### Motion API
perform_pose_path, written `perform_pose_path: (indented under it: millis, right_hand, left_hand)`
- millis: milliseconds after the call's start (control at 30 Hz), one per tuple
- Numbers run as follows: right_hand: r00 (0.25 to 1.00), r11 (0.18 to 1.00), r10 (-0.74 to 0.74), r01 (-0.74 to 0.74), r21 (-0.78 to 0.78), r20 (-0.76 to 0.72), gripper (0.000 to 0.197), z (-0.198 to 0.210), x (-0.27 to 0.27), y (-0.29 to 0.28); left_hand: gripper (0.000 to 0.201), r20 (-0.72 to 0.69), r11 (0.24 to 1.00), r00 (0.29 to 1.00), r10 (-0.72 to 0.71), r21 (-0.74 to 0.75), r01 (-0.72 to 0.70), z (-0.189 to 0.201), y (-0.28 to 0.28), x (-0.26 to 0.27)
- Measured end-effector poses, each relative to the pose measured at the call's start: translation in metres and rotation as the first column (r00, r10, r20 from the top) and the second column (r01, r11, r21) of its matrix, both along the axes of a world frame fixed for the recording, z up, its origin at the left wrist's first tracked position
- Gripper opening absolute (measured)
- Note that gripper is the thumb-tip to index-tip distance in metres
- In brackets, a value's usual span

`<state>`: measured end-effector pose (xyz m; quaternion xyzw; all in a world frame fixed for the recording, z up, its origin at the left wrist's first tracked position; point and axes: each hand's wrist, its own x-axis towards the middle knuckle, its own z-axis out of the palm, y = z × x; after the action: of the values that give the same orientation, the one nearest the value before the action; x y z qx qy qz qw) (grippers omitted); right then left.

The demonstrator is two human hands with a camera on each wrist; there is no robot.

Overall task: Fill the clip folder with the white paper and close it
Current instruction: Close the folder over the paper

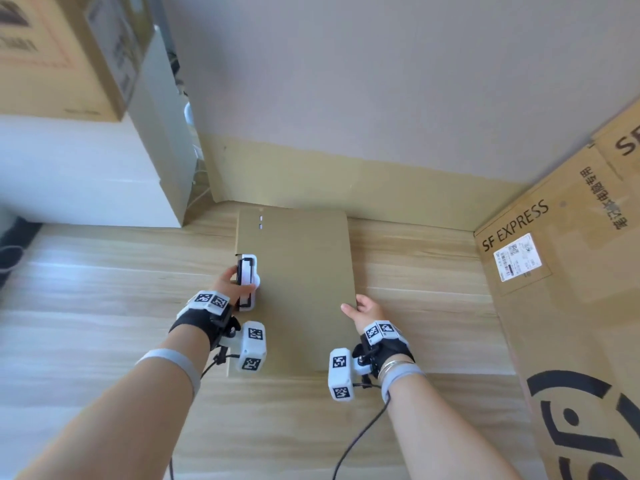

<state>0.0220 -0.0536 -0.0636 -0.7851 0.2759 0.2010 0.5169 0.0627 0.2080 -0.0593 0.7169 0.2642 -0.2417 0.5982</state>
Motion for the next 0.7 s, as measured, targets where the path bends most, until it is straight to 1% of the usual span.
perform_pose_path:
  millis: [33, 67, 133, 167, 233, 333, 367, 433, 467, 533, 600, 633, 700]
  right_hand:
    - [1.000, 1.000, 0.000, 0.000, -0.001, -0.014, 0.053, 0.001, 0.006, 0.006]
    - [1.000, 1.000, 0.008, -0.008, 0.002, -0.024, 0.055, 0.003, 0.011, 0.012]
    - [0.999, 0.999, 0.037, -0.037, -0.003, -0.040, 0.059, 0.002, 0.022, 0.023]
    - [0.997, 0.998, 0.054, -0.055, -0.013, -0.051, 0.059, 0.003, 0.027, 0.028]
    - [0.995, 0.997, 0.075, -0.077, -0.032, -0.063, 0.059, 0.001, 0.036, 0.036]
    - [0.989, 0.988, 0.121, -0.128, -0.087, -0.082, 0.061, -0.003, 0.048, 0.043]
    - [0.981, 0.976, 0.157, -0.172, -0.138, -0.111, 0.062, -0.003, 0.049, 0.044]
    - [0.957, 0.921, 0.233, -0.274, -0.276, -0.174, 0.059, -0.001, 0.051, 0.044]
    - [0.948, 0.889, 0.257, -0.308, -0.340, -0.189, 0.055, 0.000, 0.051, 0.044]
    - [0.939, 0.827, 0.285, -0.342, -0.446, -0.192, 0.044, 0.001, 0.052, 0.044]
    - [0.940, 0.789, 0.286, -0.341, -0.511, -0.186, 0.029, -0.001, 0.054, 0.045]
    - [0.940, 0.779, 0.287, -0.341, -0.526, -0.184, 0.027, -0.002, 0.054, 0.046]
    - [0.938, 0.777, 0.296, -0.347, -0.525, -0.182, 0.030, -0.005, 0.054, 0.047]
  left_hand:
    - [0.036, 0.002, 1.000, 1.000, 0.010, 0.018, -0.010, 0.001, 0.004, 0.008]
    - [0.023, 0.001, 0.998, 1.000, 0.005, 0.055, -0.005, 0.004, 0.007, 0.013]
    - [0.035, -0.011, 0.988, 0.999, -0.040, 0.148, 0.041, 0.000, 0.017, 0.025]
    - [0.033, -0.012, 0.979, 0.997, -0.073, 0.191, 0.074, 0.000, 0.022, 0.028]
    - [0.018, -0.048, 0.952, 0.986, -0.158, 0.258, 0.165, 0.001, 0.027, 0.031]
    - [0.017, -0.101, 0.881, 0.960, -0.262, 0.380, 0.280, 0.002, 0.033, 0.034]
    - [0.027, -0.115, 0.864, 0.958, -0.264, 0.413, 0.288, -0.002, 0.035, 0.035]
    - [0.058, -0.122, 0.823, 0.961, -0.248, 0.496, 0.275, -0.007, 0.037, 0.036]
    - [0.064, -0.116, 0.797, 0.959, -0.257, 0.535, 0.278, -0.007, 0.038, 0.035]
    - [0.062, -0.133, 0.750, 0.948, -0.290, 0.583, 0.312, -0.008, 0.038, 0.035]
    - [0.060, -0.127, 0.730, 0.942, -0.310, 0.604, 0.322, -0.011, 0.039, 0.036]
    - [0.062, -0.134, 0.731, 0.942, -0.308, 0.601, 0.324, -0.012, 0.039, 0.036]
    - [0.066, -0.131, 0.736, 0.942, -0.309, 0.594, 0.325, -0.013, 0.039, 0.033]
